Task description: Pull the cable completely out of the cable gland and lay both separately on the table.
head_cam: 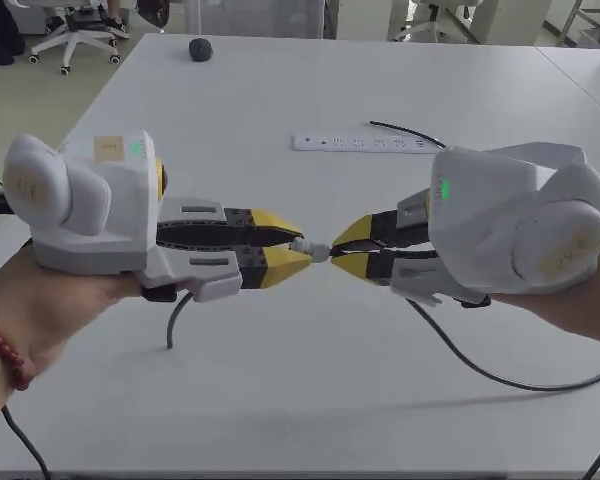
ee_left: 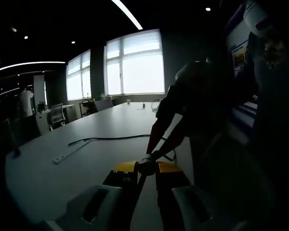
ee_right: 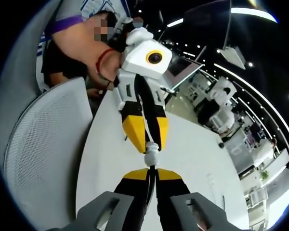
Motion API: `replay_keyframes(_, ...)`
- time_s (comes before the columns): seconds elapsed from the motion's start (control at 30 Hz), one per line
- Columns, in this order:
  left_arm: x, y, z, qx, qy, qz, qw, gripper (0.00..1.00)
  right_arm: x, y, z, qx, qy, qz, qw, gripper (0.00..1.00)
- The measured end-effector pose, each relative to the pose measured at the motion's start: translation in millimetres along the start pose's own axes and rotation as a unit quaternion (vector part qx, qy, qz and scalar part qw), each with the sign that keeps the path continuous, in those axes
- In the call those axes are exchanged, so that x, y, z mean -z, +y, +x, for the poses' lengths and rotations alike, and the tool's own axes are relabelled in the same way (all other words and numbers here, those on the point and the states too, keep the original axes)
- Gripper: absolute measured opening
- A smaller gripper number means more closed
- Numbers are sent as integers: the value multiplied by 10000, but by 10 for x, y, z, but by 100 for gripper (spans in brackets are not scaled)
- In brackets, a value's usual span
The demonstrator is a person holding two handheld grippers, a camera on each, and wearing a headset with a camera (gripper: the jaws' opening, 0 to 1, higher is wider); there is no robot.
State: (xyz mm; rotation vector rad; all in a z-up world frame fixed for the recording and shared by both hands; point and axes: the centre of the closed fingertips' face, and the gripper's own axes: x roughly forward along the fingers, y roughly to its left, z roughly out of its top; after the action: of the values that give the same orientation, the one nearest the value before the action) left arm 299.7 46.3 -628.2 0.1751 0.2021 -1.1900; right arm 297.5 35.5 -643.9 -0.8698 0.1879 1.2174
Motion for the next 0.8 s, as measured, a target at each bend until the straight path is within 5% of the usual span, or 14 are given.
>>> replay_keyframes(0.27, 40, 15, -23, -45, 40, -14, 10000, 15, 218, -14, -39, 13, 189, 49, 9998, 0)
replay_keyframes(0.8, 26, 34, -33, -73, 47, 21, 10000, 15, 1136, 43, -63, 60, 955, 1002, 9904, 0)
